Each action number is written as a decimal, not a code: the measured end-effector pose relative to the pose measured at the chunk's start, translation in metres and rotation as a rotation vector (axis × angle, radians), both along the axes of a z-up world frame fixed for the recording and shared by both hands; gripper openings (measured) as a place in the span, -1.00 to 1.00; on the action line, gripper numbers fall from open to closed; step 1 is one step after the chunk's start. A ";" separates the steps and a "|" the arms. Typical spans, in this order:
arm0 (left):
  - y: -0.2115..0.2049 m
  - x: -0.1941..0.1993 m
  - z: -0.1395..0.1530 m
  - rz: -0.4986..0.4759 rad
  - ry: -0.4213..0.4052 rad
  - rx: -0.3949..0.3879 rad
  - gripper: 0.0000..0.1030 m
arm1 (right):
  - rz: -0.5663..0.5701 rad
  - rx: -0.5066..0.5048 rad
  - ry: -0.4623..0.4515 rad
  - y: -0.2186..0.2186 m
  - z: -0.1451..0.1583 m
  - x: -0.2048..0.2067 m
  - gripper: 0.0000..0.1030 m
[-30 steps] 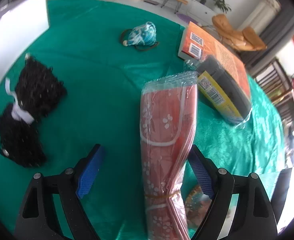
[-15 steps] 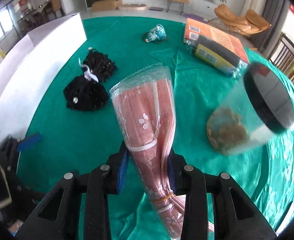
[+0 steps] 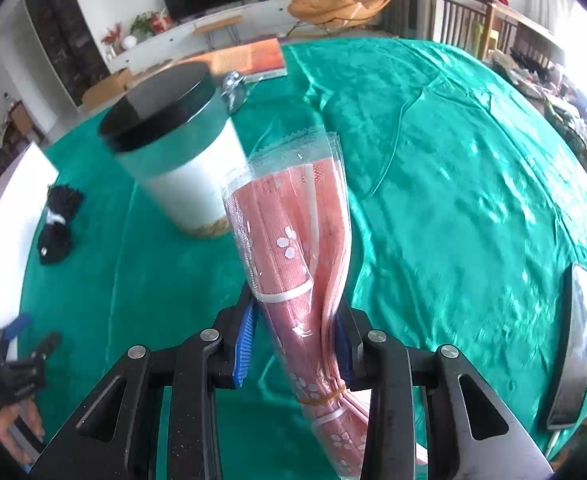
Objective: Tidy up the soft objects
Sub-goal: 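Lower the pink floral packet beside the clear jar and open the right tool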
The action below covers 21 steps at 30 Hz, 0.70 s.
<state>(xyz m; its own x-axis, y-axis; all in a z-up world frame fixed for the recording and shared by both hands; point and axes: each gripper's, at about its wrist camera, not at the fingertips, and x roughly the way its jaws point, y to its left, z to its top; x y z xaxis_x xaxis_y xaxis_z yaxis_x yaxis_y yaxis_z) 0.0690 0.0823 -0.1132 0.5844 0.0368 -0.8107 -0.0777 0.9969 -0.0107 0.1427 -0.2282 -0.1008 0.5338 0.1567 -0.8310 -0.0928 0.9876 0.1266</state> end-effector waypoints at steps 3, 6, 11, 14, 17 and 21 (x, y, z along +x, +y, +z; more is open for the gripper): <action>0.000 0.000 0.000 0.000 0.000 0.000 1.00 | -0.028 0.014 -0.039 -0.008 0.008 0.036 -0.25; 0.000 0.000 0.000 0.000 0.000 0.000 1.00 | -0.043 0.091 -0.099 -0.019 0.011 0.056 0.33; 0.000 0.000 0.000 0.000 0.000 0.000 1.00 | -0.116 0.088 -0.197 -0.024 0.020 0.028 0.48; 0.000 0.000 0.000 0.000 0.000 0.000 1.00 | -0.143 0.064 -0.224 -0.023 0.014 -0.009 0.49; 0.000 0.000 0.000 0.000 0.000 0.000 1.00 | -0.173 0.043 -0.227 -0.024 -0.006 -0.040 0.49; 0.000 0.000 0.000 0.000 0.000 0.000 1.00 | -0.168 0.063 -0.160 -0.029 -0.029 -0.044 0.49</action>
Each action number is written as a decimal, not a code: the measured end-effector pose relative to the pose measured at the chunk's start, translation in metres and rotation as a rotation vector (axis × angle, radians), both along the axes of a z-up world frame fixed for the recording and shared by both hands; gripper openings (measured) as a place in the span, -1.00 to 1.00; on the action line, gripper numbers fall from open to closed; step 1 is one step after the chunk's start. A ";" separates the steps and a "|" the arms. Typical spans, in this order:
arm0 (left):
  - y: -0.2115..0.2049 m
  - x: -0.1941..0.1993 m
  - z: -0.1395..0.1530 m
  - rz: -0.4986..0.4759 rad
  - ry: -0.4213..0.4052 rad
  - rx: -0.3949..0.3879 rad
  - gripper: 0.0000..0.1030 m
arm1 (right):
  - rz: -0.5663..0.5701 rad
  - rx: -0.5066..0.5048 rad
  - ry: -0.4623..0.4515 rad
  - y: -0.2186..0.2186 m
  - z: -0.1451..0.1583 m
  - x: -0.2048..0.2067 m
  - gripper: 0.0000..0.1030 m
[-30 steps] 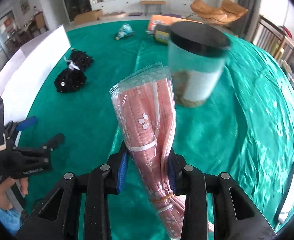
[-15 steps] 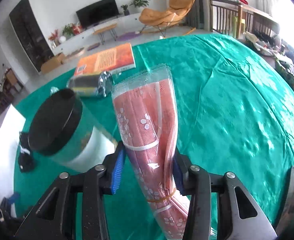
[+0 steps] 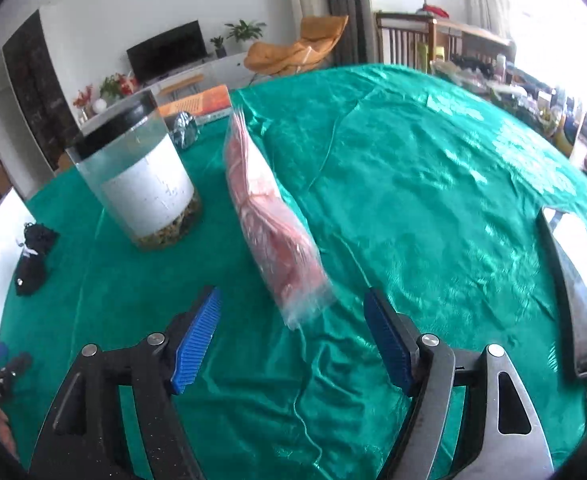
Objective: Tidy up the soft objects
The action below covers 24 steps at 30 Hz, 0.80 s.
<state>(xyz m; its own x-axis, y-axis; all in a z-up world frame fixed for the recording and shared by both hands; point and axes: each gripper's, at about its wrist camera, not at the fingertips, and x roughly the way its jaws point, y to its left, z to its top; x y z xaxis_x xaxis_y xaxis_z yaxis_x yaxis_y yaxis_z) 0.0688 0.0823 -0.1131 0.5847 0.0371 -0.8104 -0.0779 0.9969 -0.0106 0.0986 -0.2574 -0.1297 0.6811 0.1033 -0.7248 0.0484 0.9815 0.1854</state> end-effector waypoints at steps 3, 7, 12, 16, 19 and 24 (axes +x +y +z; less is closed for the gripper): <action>0.000 0.000 0.000 0.000 0.000 0.000 1.00 | -0.001 -0.001 -0.001 -0.001 -0.001 0.002 0.49; 0.000 0.000 0.000 0.000 0.000 0.000 1.00 | 0.009 -0.013 0.044 0.002 -0.011 0.007 0.48; 0.000 0.000 0.000 0.000 0.000 0.000 1.00 | 0.004 -0.027 0.045 0.004 -0.012 0.004 0.49; 0.000 0.000 0.000 0.000 0.000 0.000 1.00 | 0.013 -0.051 0.050 0.008 -0.014 0.004 0.54; 0.000 0.000 0.000 0.000 0.000 0.000 1.00 | 0.019 -0.076 0.055 0.012 -0.015 0.005 0.58; 0.000 0.000 0.000 0.000 -0.001 0.000 1.00 | 0.022 -0.100 0.060 0.015 -0.016 0.005 0.59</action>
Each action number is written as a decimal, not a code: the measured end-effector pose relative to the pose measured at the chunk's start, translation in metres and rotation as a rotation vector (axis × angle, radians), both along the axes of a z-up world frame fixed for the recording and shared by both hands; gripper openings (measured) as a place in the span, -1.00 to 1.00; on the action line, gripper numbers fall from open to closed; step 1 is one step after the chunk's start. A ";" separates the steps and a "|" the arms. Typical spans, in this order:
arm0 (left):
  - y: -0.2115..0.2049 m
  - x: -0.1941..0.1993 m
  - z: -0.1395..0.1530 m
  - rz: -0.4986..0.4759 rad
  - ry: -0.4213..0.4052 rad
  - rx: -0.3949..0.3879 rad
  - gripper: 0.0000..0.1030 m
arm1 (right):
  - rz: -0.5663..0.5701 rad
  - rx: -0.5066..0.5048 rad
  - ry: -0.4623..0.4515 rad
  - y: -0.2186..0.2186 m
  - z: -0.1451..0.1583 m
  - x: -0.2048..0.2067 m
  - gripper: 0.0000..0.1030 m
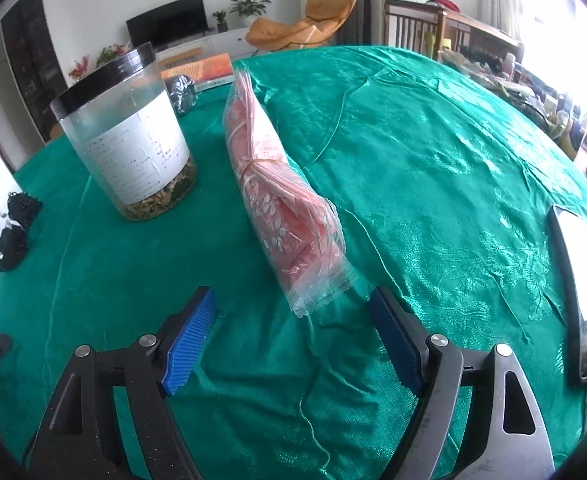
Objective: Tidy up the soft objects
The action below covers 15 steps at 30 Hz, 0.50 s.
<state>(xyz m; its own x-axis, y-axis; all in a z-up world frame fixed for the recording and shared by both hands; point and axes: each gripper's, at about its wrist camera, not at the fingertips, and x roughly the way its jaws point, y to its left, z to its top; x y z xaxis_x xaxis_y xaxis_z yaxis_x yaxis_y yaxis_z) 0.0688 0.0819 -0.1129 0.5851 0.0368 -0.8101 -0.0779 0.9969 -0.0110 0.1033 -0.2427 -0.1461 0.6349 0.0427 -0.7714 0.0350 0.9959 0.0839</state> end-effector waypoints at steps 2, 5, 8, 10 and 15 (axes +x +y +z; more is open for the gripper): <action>0.000 0.000 0.000 0.000 0.000 0.000 1.00 | 0.001 -0.005 0.001 0.000 0.000 0.000 0.60; 0.000 0.000 0.000 0.000 0.000 0.000 1.00 | 0.004 -0.014 0.004 0.002 -0.001 0.001 0.62; 0.000 0.000 0.000 0.000 0.000 0.000 1.00 | 0.008 -0.024 0.007 0.004 -0.001 0.001 0.64; 0.000 0.000 0.000 0.000 0.000 0.000 1.00 | 0.009 -0.031 0.008 0.005 -0.001 0.002 0.64; 0.000 0.000 0.000 0.000 0.000 0.000 1.00 | 0.009 -0.034 0.009 0.006 -0.001 0.002 0.65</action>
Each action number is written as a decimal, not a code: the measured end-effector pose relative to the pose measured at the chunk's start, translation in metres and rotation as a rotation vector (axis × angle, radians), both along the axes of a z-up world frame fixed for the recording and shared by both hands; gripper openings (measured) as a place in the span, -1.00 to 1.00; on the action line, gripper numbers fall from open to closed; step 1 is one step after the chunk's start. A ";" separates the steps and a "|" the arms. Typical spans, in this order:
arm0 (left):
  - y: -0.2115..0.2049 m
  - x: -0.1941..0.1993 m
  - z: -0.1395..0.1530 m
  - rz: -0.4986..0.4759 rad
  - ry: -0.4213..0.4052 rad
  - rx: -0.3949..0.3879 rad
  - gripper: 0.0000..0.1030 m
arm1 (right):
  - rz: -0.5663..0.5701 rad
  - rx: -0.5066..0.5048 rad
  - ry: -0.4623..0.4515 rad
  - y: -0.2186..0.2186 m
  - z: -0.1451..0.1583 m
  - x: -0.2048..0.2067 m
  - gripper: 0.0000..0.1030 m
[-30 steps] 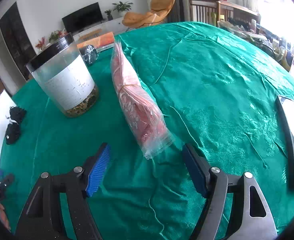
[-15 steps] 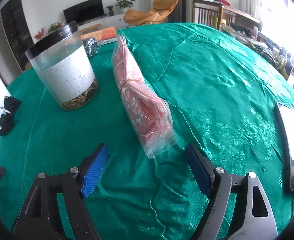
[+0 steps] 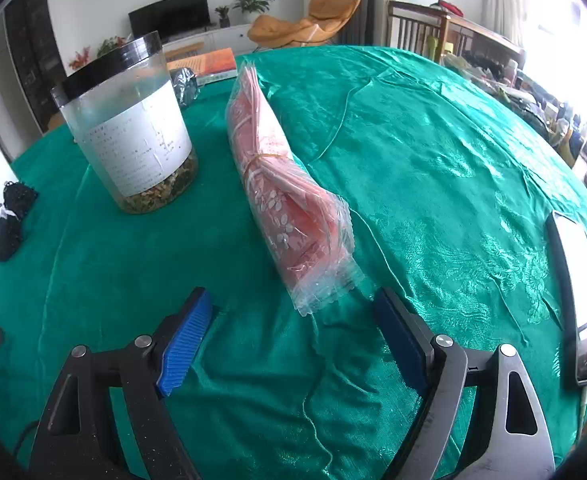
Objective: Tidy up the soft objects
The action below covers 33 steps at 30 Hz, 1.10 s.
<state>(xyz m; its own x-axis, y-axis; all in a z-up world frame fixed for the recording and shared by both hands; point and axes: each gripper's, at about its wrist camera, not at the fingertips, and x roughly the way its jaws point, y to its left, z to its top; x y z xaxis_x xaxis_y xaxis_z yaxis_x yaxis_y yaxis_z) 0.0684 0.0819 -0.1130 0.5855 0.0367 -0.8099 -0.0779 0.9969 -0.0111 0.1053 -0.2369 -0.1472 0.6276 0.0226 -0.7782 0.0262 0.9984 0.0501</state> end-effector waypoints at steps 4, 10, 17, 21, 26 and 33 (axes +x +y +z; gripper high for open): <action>0.000 0.000 0.000 0.000 0.000 0.000 1.00 | 0.001 -0.009 0.001 0.001 -0.001 0.000 0.65; 0.000 0.000 0.000 0.000 0.000 0.000 1.00 | 0.005 -0.022 0.005 0.003 -0.001 0.000 0.67; 0.000 0.002 0.001 -0.004 0.019 -0.004 1.00 | 0.007 -0.031 0.007 0.005 -0.002 0.000 0.69; 0.006 0.014 0.025 0.012 0.006 -0.139 0.99 | 0.007 -0.030 0.007 0.006 -0.002 0.000 0.70; -0.001 0.068 0.062 0.028 -0.049 -0.052 1.00 | 0.007 -0.007 0.001 0.003 0.000 0.000 0.69; 0.013 0.143 0.024 0.043 0.106 0.030 0.99 | -0.026 0.212 -0.131 -0.045 0.035 0.002 0.70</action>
